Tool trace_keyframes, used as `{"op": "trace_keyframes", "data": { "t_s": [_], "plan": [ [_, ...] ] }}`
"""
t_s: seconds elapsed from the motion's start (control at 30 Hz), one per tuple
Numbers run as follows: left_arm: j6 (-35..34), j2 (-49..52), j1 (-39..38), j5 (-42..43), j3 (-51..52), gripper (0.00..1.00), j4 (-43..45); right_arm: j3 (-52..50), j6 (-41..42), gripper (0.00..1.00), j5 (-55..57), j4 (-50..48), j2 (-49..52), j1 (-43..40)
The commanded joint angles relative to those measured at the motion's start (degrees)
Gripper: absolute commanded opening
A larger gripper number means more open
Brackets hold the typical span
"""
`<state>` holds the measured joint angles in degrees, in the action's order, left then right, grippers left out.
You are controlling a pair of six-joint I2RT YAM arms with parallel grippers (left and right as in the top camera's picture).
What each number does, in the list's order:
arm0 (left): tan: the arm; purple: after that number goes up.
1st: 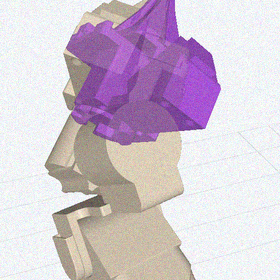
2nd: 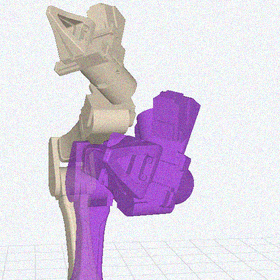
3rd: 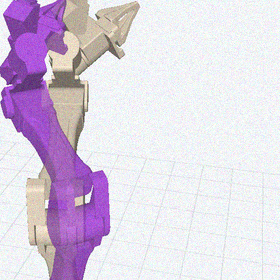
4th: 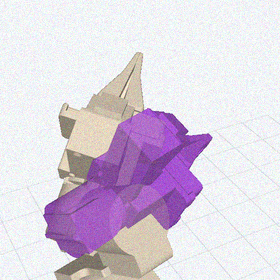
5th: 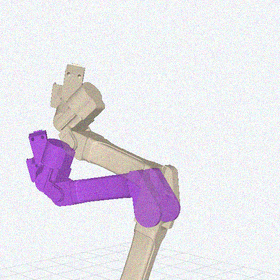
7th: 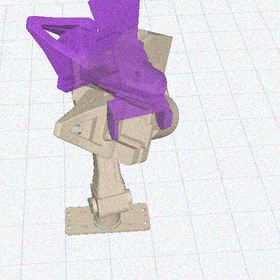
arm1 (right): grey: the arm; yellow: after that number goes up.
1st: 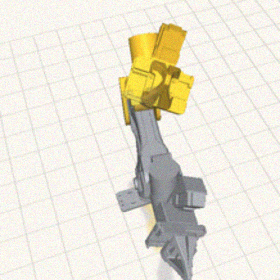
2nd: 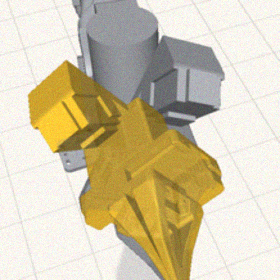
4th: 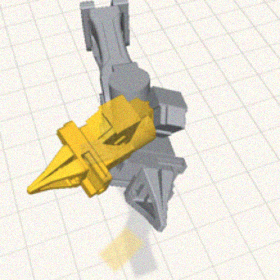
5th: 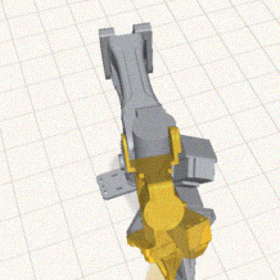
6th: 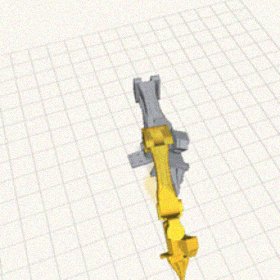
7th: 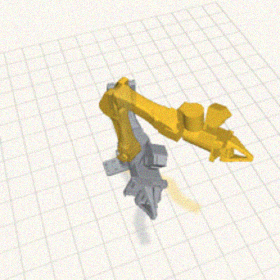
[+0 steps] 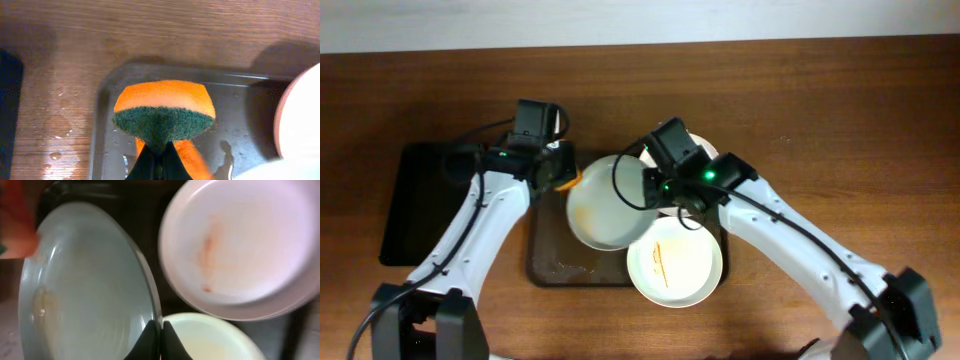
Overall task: Clean dirty plates on tray and stack at the side
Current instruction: 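Lift the scrubbed plate with the right gripper and place it right of the tray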
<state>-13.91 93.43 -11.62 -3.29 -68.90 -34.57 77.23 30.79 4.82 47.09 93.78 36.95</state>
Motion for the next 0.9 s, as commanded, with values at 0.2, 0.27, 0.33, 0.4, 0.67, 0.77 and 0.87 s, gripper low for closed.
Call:
{"op": "trace_keyframes", "data": {
  "t_s": [0.2,0.27,0.33,0.4,0.67,0.77,0.87],
  "plan": [
    [0.66,-1.40,3.54,13.18,-0.55,0.00,-1.62,0.35,-0.55,0.04,45.42,1.77,-1.49,14.34],
    [0.66,-1.40,3.54,13.44,-0.50,0.00,-3.52,0.35,-0.57,0.04,56.41,1.77,-1.49,18.32],
    [0.57,-1.40,3.54,13.64,-0.50,0.00,-4.85,0.35,-0.57,0.04,67.21,1.51,-1.49,22.16],
    [0.39,-1.40,3.54,13.64,-0.50,0.00,-5.18,0.35,-0.57,0.04,72.89,1.55,-1.49,24.68],
    [0.28,-1.40,3.54,13.35,-0.50,0.00,-5.20,0.35,3.17,0.04,29.31,5.20,-4.81,13.73],
    [0.28,-1.40,3.54,13.33,-0.50,0.00,-5.18,0.33,2.89,0.04,16.22,11.87,-10.49,-4.76],
    [0.28,-1.40,3.54,10.34,-0.50,0.00,-5.20,-2.29,0.44,0.04,10.08,14.82,-10.91,-25.31]
  ]
}}
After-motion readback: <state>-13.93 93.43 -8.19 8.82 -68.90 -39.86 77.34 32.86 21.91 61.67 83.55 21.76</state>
